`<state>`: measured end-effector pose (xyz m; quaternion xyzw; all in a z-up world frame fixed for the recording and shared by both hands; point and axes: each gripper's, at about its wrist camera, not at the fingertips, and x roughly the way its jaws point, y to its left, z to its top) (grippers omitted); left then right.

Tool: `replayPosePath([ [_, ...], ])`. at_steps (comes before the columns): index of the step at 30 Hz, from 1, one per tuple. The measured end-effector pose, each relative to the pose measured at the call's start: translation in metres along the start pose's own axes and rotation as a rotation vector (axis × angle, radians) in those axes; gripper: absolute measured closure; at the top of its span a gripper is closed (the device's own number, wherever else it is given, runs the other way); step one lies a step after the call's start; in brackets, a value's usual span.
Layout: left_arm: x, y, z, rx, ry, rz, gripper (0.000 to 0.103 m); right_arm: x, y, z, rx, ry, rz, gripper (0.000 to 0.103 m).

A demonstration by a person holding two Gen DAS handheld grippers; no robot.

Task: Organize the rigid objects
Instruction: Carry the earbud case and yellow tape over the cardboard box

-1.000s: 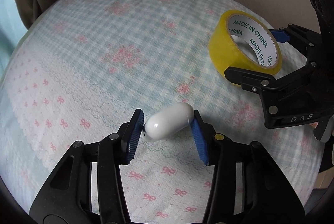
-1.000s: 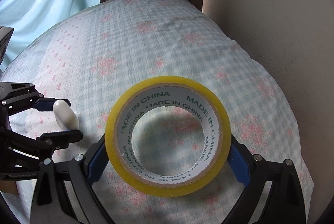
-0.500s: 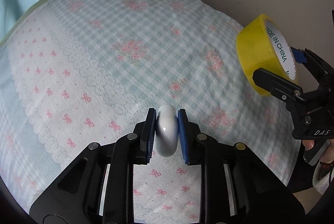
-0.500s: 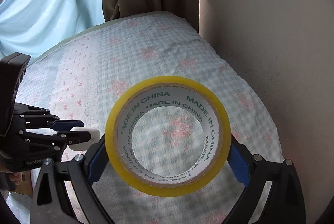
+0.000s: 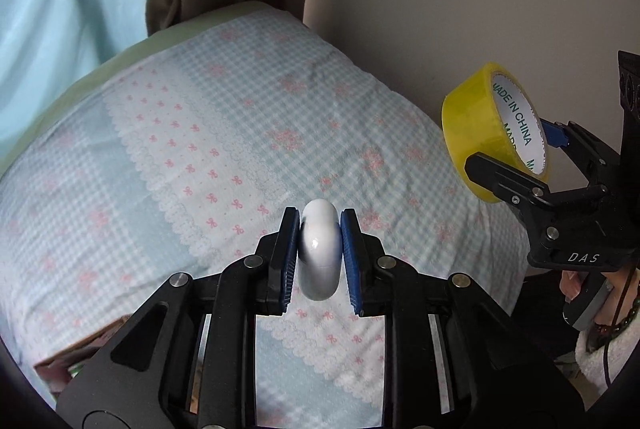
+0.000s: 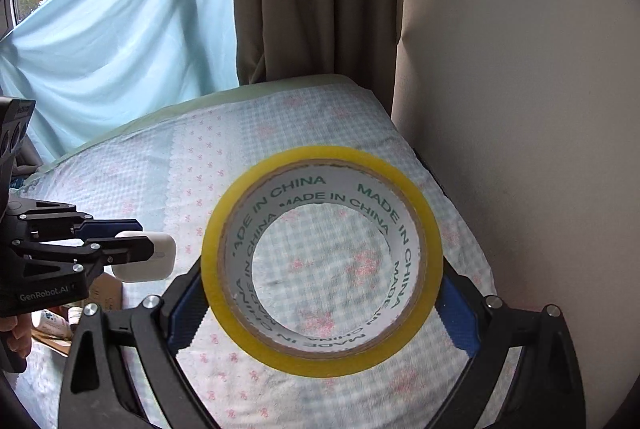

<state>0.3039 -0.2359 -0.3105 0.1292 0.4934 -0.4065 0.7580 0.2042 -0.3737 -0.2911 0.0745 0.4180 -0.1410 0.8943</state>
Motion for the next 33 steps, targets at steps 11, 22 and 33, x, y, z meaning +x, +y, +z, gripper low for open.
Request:
replayPosePath([
  [11,-0.143,0.08,-0.066,-0.146,-0.082,0.069,0.084,-0.088,0.135,0.001,-0.133,0.006,0.091,0.007],
  [22,-0.233,0.193,-0.168,-0.277,-0.093,0.162,0.084,-0.098,0.279,-0.028,-0.157,0.096,0.232,0.007],
  [33,-0.224,0.281,-0.248,-0.469,-0.041,0.22,0.084,-0.026,0.373,-0.06,-0.205,0.306,0.353,0.007],
])
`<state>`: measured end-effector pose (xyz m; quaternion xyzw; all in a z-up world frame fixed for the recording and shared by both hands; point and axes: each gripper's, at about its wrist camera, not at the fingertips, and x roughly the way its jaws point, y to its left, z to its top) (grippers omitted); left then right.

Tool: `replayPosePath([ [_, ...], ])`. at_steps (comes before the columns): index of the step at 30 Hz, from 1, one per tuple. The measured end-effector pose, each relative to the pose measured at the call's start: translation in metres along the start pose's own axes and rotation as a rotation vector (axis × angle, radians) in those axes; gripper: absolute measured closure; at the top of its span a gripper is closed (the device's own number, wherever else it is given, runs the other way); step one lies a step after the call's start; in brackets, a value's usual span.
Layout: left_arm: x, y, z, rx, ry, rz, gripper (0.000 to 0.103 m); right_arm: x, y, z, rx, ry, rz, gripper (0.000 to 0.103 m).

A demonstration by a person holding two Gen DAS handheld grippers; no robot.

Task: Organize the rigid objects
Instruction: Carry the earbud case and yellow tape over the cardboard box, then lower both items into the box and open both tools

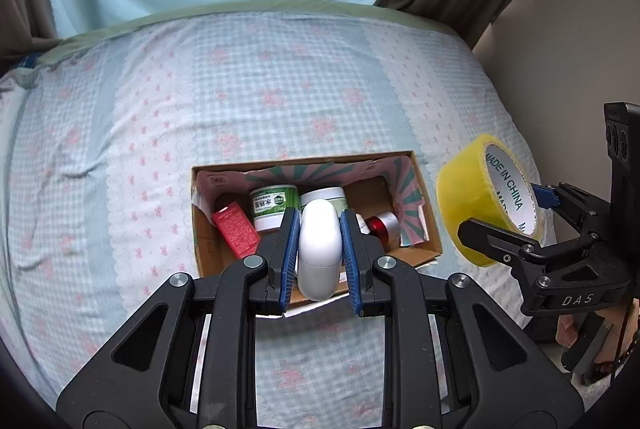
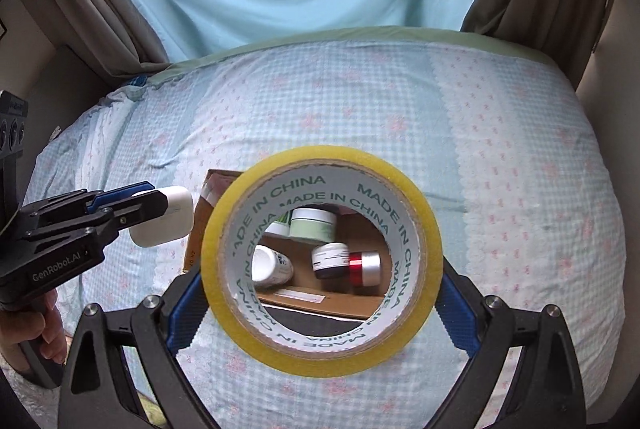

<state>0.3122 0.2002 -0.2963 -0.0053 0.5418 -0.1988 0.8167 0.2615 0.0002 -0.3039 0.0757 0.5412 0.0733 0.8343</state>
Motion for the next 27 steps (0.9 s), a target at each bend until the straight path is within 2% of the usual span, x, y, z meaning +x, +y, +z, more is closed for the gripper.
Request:
replayPosePath([
  [3,0.026,0.016,-0.001,-0.04,0.031,0.008,0.084,0.035,-0.001,0.003,0.034,0.066,0.023,0.007],
  [8,0.077,0.037,0.0,-0.092,0.075,0.019,0.084,0.098,-0.017,0.009,0.168,0.196,0.074,0.007],
  [12,0.118,0.046,-0.001,-0.108,0.111,0.028,0.084,0.145,-0.029,0.008,0.224,0.26,0.065,0.007],
  [18,0.153,0.051,-0.008,-0.116,0.153,0.043,0.084,0.181,-0.052,0.007,0.287,0.298,0.079,0.007],
  [23,0.162,0.051,-0.013,-0.065,0.184,0.07,0.084,0.192,-0.063,0.008,0.312,0.319,0.081,0.006],
  [27,0.164,0.051,-0.017,-0.043,0.209,0.07,0.084,0.195,-0.063,0.008,0.29,0.343,0.044,0.004],
])
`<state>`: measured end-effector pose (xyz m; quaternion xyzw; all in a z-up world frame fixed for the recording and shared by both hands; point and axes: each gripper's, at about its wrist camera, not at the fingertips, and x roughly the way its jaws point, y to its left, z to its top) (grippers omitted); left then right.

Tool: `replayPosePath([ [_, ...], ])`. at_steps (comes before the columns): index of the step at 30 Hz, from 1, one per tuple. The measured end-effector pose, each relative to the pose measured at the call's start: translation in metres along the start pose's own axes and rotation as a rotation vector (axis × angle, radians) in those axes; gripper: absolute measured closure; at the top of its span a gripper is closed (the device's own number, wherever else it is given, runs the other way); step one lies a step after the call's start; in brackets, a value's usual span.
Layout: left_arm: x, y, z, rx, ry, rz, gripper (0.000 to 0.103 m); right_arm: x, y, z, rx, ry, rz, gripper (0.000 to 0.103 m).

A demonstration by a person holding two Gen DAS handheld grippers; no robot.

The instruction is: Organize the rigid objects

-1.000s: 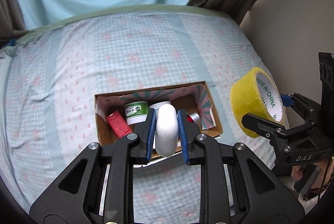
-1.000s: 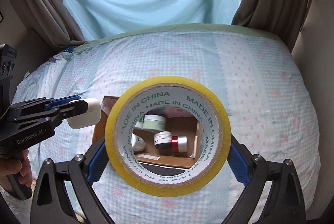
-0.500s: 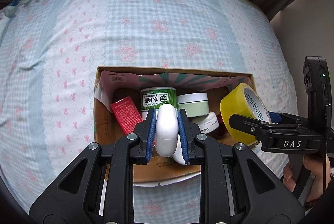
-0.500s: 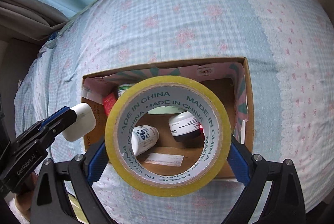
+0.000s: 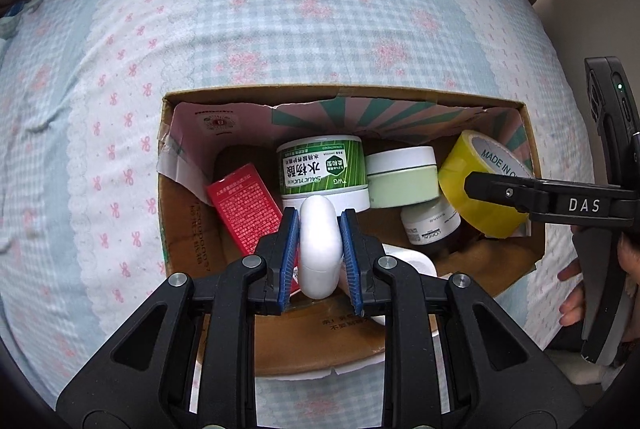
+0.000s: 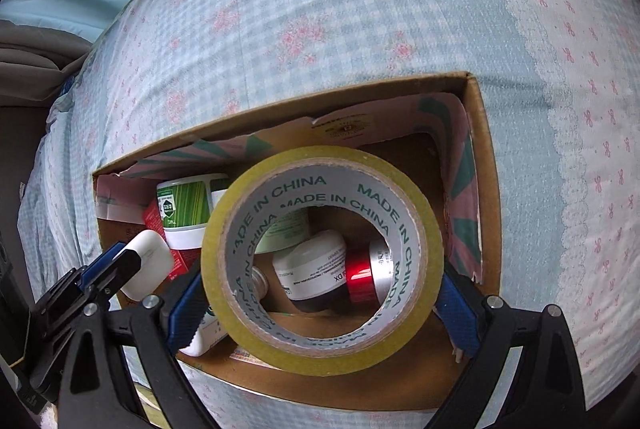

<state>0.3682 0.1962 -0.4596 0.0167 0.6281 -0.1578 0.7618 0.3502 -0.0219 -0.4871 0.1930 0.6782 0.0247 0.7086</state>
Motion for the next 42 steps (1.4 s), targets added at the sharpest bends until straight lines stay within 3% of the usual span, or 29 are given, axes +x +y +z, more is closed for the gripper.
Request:
replayPosePath([
  [4,0.003,0.001,-0.011,0.028,0.036,0.027,0.083,-0.009,0.0,-0.004,-0.006,-0.042,0.0,0.0],
  [7,-0.004,0.001,-0.019,0.049,0.018,0.03,0.082,-0.019,-0.002,-0.006,-0.007,-0.097,0.015,0.0],
  [9,-0.01,-0.001,-0.023,0.067,-0.005,0.027,0.074,-0.027,-0.002,-0.008,0.001,-0.128,0.05,0.0],
  [11,-0.013,-0.002,-0.024,0.07,-0.005,0.02,0.005,-0.033,0.003,-0.009,-0.011,-0.144,0.07,0.0],
  [12,-0.016,-0.002,-0.026,0.068,-0.024,0.01,0.001,-0.036,0.006,-0.011,-0.022,-0.154,0.073,0.0],
  [18,-0.028,0.001,-0.026,0.026,-0.039,-0.027,0.0,-0.047,0.02,-0.03,-0.044,-0.186,0.074,0.0],
  [27,-0.089,-0.018,-0.036,0.035,-0.107,0.024,0.0,-0.086,0.032,-0.066,-0.071,-0.209,0.021,0.0],
  [34,-0.199,-0.056,-0.037,0.072,-0.258,0.075,0.0,-0.181,0.048,-0.099,-0.168,-0.32,-0.06,0.0],
  [42,-0.346,-0.109,-0.069,0.055,-0.544,0.101,0.0,-0.341,0.061,-0.166,-0.263,-0.648,-0.141,0.0],
])
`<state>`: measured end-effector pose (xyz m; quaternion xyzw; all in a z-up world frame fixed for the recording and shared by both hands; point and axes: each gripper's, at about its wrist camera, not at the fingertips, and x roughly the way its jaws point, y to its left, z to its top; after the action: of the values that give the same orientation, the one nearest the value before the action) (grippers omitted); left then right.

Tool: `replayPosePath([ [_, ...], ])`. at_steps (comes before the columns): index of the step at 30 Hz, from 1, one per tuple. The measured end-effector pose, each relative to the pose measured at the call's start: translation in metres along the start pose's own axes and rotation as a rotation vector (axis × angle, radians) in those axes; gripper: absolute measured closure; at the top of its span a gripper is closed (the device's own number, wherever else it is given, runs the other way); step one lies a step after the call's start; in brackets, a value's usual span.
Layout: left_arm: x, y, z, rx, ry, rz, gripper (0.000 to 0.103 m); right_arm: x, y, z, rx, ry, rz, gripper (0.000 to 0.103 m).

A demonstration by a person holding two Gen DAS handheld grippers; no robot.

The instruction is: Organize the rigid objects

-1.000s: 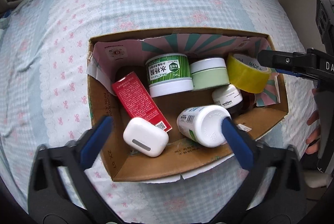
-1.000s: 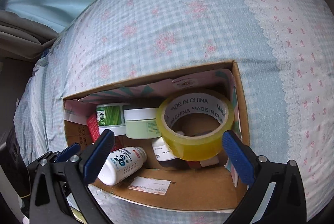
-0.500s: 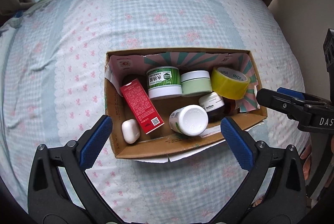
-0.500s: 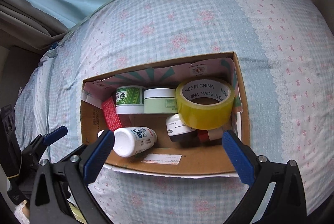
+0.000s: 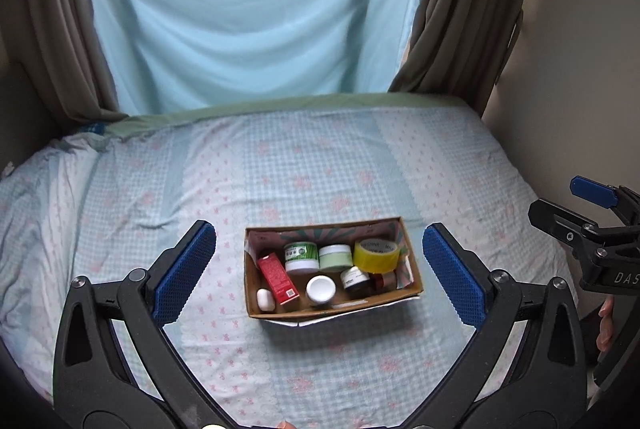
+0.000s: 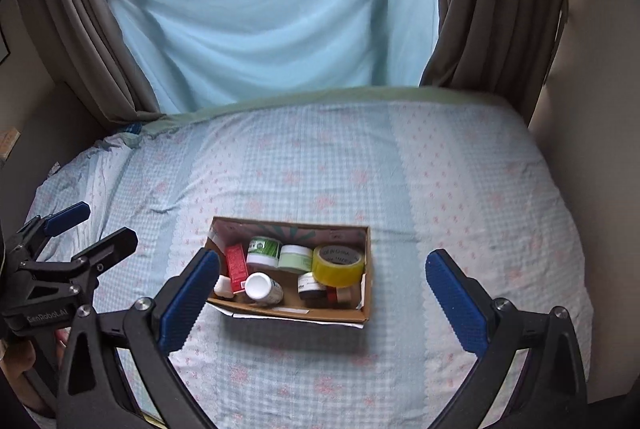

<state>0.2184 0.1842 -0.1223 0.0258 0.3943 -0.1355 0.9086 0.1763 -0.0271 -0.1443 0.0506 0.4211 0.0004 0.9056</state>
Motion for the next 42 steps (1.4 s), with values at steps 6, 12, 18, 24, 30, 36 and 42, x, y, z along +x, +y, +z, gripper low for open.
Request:
replayPosePath([
  [6,-0.088,-0.033,0.005,-0.012,-0.164,0.031,0.0,-0.09,-0.017,0.001,0.005,-0.14,0.003,0.0],
  [12,-0.132,-0.066,-0.005,-0.006,-0.247,0.092,0.0,-0.134,-0.032,-0.014,-0.023,-0.22,-0.049,0.0],
  [18,-0.147,-0.085,-0.026,-0.012,-0.286,0.106,0.0,-0.149,-0.048,-0.026,-0.025,-0.251,-0.066,0.0],
  [24,-0.148,-0.102,-0.034,0.013,-0.303,0.138,0.0,-0.155,-0.059,-0.032,-0.016,-0.274,-0.063,0.0],
  [30,-0.151,-0.108,-0.035,0.01,-0.304,0.144,0.0,-0.159,-0.062,-0.031,-0.021,-0.283,-0.059,0.0],
  [36,-0.153,-0.109,-0.036,0.012,-0.309,0.156,0.0,-0.159,-0.06,-0.033,-0.025,-0.284,-0.057,0.0],
  [42,-0.154,-0.108,-0.035,0.011,-0.311,0.156,0.0,-0.16,-0.06,-0.033,-0.02,-0.286,-0.057,0.0],
])
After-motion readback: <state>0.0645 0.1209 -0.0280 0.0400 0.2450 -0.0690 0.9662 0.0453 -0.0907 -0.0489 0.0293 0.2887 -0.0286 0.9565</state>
